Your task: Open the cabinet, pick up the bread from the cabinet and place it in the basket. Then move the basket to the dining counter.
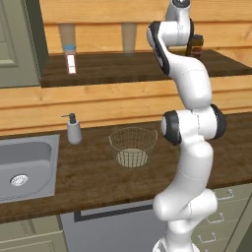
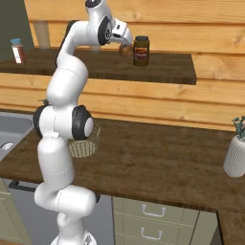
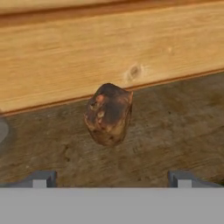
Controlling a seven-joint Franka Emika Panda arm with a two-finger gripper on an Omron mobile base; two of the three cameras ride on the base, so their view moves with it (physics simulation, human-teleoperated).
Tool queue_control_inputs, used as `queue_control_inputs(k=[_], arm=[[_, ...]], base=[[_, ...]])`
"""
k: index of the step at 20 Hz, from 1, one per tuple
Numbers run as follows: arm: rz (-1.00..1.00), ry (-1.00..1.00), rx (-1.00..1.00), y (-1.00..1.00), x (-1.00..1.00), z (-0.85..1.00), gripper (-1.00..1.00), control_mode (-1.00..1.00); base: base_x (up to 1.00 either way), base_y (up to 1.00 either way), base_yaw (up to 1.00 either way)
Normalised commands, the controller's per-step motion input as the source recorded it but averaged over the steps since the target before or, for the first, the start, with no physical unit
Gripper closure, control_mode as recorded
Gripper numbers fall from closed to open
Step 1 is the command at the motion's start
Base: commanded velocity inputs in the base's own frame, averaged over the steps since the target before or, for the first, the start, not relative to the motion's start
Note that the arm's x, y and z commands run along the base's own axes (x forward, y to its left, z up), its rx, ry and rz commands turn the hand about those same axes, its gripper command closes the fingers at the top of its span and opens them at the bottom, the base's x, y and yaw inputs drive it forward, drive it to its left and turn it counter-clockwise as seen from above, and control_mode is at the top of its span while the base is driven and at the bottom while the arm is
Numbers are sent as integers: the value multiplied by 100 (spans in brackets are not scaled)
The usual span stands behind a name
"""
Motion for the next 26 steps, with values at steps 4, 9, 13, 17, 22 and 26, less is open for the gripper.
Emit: queue_control_inputs(k=[4, 9, 13, 17, 22, 26], arm=[[-1, -14, -10, 1, 2, -12, -100, -100], [-3, -4, -13, 5, 9, -3, -100, -100], [0, 1, -1, 11, 28, 0, -100, -100], [-1, 4, 0, 1, 31, 0, -100, -100], [-5, 6, 0, 0, 22, 0, -100, -100], [-6, 2, 0, 0, 18, 0, -100, -100]], base=[[0, 0, 0], [0, 0, 0], [0, 0, 0], [0, 0, 0], [0, 0, 0], [0, 0, 0]])
